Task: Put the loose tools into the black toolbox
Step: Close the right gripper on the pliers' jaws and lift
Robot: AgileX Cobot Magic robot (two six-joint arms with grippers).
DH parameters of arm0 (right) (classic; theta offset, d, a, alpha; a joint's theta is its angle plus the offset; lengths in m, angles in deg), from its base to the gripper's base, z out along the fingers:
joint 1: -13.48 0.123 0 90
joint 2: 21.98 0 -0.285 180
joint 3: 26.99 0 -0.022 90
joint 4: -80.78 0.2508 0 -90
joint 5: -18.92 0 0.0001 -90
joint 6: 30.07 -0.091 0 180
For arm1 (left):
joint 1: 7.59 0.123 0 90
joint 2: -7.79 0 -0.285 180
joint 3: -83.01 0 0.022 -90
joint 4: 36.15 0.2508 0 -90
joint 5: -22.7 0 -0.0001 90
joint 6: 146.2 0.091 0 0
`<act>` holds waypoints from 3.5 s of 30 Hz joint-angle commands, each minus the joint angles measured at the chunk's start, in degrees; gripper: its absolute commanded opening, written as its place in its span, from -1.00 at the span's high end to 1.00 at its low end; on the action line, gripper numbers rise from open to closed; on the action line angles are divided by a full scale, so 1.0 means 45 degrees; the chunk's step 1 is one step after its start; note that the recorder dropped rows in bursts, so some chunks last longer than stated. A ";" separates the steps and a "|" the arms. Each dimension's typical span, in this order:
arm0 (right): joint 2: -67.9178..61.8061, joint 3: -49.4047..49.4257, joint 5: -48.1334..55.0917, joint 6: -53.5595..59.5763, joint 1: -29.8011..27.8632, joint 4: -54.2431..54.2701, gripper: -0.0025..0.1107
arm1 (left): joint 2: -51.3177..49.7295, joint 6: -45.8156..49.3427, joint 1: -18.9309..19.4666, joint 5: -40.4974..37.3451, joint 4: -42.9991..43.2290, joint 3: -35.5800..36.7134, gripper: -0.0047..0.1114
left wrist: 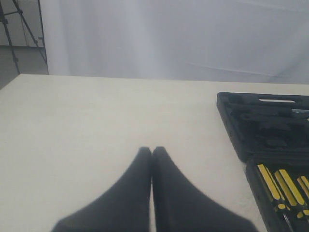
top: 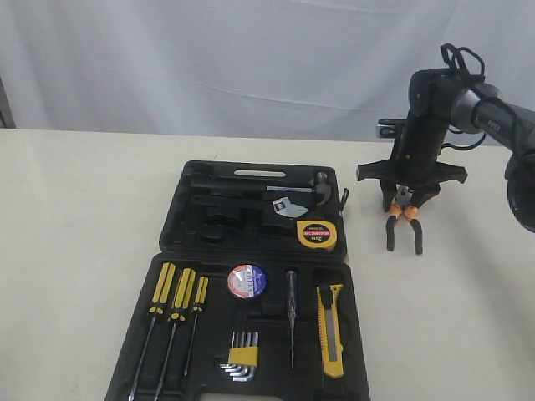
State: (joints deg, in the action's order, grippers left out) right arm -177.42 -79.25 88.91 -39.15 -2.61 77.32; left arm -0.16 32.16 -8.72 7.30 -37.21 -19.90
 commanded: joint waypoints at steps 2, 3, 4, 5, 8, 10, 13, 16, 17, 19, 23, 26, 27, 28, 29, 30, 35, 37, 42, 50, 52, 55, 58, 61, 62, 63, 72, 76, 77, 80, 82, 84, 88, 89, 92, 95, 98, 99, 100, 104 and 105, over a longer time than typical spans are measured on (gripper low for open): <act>-0.0089 -0.0075 -0.0005 -0.0018 -0.0095 -0.0297 0.15 | 0.0035 -0.0011 -0.0026 -0.0007 -0.0031 0.0028 0.92; -0.0089 -0.0075 -0.0005 -0.0043 -0.0095 -0.0297 0.09 | 0.0035 -0.0011 -0.0026 -0.0007 -0.0031 0.0028 0.92; -0.0089 -0.0075 -0.0005 -0.0126 -0.0095 -0.0297 0.08 | 0.0035 -0.0011 -0.0026 -0.0007 -0.0031 0.0028 0.92; -0.0089 -0.0075 -0.0005 -0.0187 -0.0095 -0.0297 0.10 | 0.0035 -0.0011 -0.0026 -0.0007 -0.0031 0.0028 0.92; -0.0089 -0.0075 -0.0005 -0.0364 -0.0095 -0.0297 0.19 | 0.0035 -0.0011 -0.0026 -0.0007 -0.0031 0.0028 0.92; -0.0089 -0.0075 -0.0005 -0.0695 -0.0095 -0.0297 0.29 | 0.0035 -0.0011 -0.0026 -0.0007 -0.0031 0.0028 0.92; -0.0089 -0.0075 -0.0005 -0.0990 -0.0095 -0.0297 0.38 | 0.0035 -0.0011 -0.0026 -0.0007 -0.0031 0.0028 0.92; -0.0089 -0.0075 -0.0005 -0.1501 -0.0095 -0.0297 0.38 | 0.0035 -0.0011 -0.0026 -0.0007 -0.0031 0.0028 0.92; -0.0089 -0.0075 -0.0005 -0.1501 -0.0095 -0.0297 0.36 | 0.0035 -0.0011 -0.0026 -0.0007 -0.0031 0.0028 0.92; -0.0089 -0.0075 -0.0005 -0.1501 -0.0095 -0.0297 0.26 | 0.0035 -0.0011 -0.0026 -0.0007 -0.0031 0.0028 0.92; -0.0118 -0.0075 -0.0005 -0.1601 -0.0095 -0.0297 0.03 | 0.0035 -0.0011 -0.0026 -0.0007 -0.0031 0.0028 0.92; -0.0118 -0.0075 -0.0005 -0.1601 -0.0095 -0.0297 0.02 | 0.0035 -0.0011 -0.0026 -0.0007 -0.0031 0.0028 0.92; -0.0118 -0.0075 -0.0005 -0.1601 -0.0095 -0.0297 0.02 | 0.0035 -0.0011 -0.0026 -0.0007 -0.0031 0.0028 0.92; -0.0118 -0.0075 -0.0005 -0.1601 -0.0095 -0.0297 0.02 | 0.0035 -0.0011 -0.0026 -0.0007 -0.0031 0.0028 0.92; -0.0118 -0.0075 -0.0005 -0.1601 -0.0095 -0.0259 0.02 | 0.0035 -0.0011 -0.0026 -0.0007 -0.0031 0.0028 0.92; -0.0118 -0.0075 -0.0005 -0.1601 -0.0095 -0.0259 0.02 | 0.0035 -0.0011 -0.0026 -0.0007 -0.0031 0.0028 0.92; -0.0118 -0.0075 -0.0284 -0.1769 -0.0095 -0.0259 0.02 | 0.0035 -0.0011 -0.0026 -0.0007 -0.0031 0.0028 0.92; -0.0118 -0.0075 -0.0475 -0.1879 -0.0095 -0.0259 0.02 | 0.0035 -0.0011 -0.0026 -0.0007 -0.0031 0.0028 0.92; -0.0118 -0.0075 -0.0101 -0.2676 -0.0095 -0.0437 0.74 | 0.0035 -0.0011 -0.0026 -0.0007 -0.0031 0.0028 0.92; -0.0118 -0.0075 -0.0022 -0.2876 -0.0095 -0.0624 0.96 | 0.0035 -0.0011 -0.0026 -0.0007 -0.0031 0.0028 0.92; -0.0118 -0.0075 -0.0005 -0.3119 -0.0095 -0.0597 0.96 | 0.0035 -0.0011 -0.0026 -0.0007 -0.0031 0.0028 0.92; -0.0118 -0.0075 -0.0005 -0.3488 -0.0095 -0.0434 0.96 | 0.0035 -0.0011 -0.0026 -0.0007 -0.0031 0.0028 0.92; -0.0118 -0.0075 -0.0005 -0.3460 -0.0095 0.0102 0.96 | 0.0035 -0.0011 -0.0026 -0.0007 -0.0031 0.0028 0.92; -0.0118 -0.0075 -0.0005 -0.3460 -0.0095 0.0139 0.96 | 0.0035 -0.0011 -0.0026 -0.0007 -0.0031 0.0028 0.92; -0.0118 -0.0075 -0.0005 -0.3460 -0.0095 0.0171 0.96 | 0.0035 -0.0011 -0.0026 -0.0007 -0.0031 0.0028 0.92; -0.0118 -0.0075 -0.0005 -0.3460 -0.0095 0.0188 0.96 | 0.0035 -0.0011 -0.0026 -0.0007 -0.0031 0.0028 0.92; -0.0118 -0.0075 -0.1161 -0.3719 -0.0095 0.1085 0.96 | 0.0035 -0.0011 -0.0026 -0.0007 -0.0031 0.0028 0.92; -0.0118 -0.0075 -0.1022 -0.5542 -0.0095 0.1137 0.96 | 0.0035 -0.0011 -0.0026 -0.0007 -0.0031 0.0028 0.92; -0.0118 -0.0075 -0.0923 -0.6288 -0.0095 0.1233 0.96 | 0.0035 -0.0011 -0.0026 -0.0007 -0.0031 0.0028 0.92; -0.0118 -0.0075 -0.0494 -0.8197 -0.0095 0.1320 0.96 | 0.0035 -0.0011 -0.0026 -0.0007 -0.0031 0.0028 0.92; -0.0118 -0.0075 -0.0362 -0.9385 -0.0095 0.1320 0.96 | 0.0035 -0.0011 -0.0026 -0.0007 -0.0031 0.0028 0.92; -0.0118 -0.0075 -0.0362 -1.0846 -0.0095 0.1320 0.96 | 0.0035 -0.0011 -0.0026 -0.0007 -0.0031 0.0028 0.92; -0.0118 -0.0075 -0.0463 -1.0985 -0.0095 0.1339 0.96 | 0.0035 -0.0011 -0.0026 -0.0007 -0.0031 0.0028 0.92; -0.0118 -0.0075 -0.0383 -1.0985 -0.0095 0.1339 0.96 | 0.0035 -0.0011 -0.0026 -0.0007 -0.0031 0.0028 0.92; -0.0118 -0.0075 -0.0005 -1.1085 -0.0095 0.0852 0.96 | 0.0035 -0.0011 -0.0026 -0.0007 -0.0031 0.0028 0.92; -0.0118 -0.0075 -0.0005 -1.1707 -0.0095 0.0410 0.96 | 0.0035 -0.0011 -0.0026 -0.0007 -0.0031 0.0028 0.92; -0.0118 -0.0075 -0.0005 -1.1828 -0.0095 0.0209 0.96 | 0.0035 -0.0034 -0.0026 -0.0007 -0.0031 0.0028 0.92; -0.0118 -0.0075 -0.0005 -1.1828 -0.0095 0.0054 0.96 | 0.0035 -0.0034 -0.0026 -0.0007 -0.0031 0.0028 0.92; -0.0118 -0.0075 -0.0005 -1.1828 -0.0095 0.0051 0.96 | 0.0035 -0.0034 -0.0026 -0.0007 -0.0031 0.0028 0.92; -0.0118 -0.0075 -0.0005 -1.2020 -0.0095 0.0000 0.96 | 0.0035 -0.0034 -0.0026 -0.0007 -0.0031 0.0028 0.92; -0.0118 -0.0075 -0.0005 -1.2020 -0.0095 0.0000 0.96 | 0.0035 -0.0034 -0.0026 -0.0007 -0.0031 0.0028 0.92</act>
State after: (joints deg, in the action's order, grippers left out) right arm -177.52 -79.53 88.48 -92.73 -2.87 78.44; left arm -0.16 32.16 -8.72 7.30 -37.21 -19.90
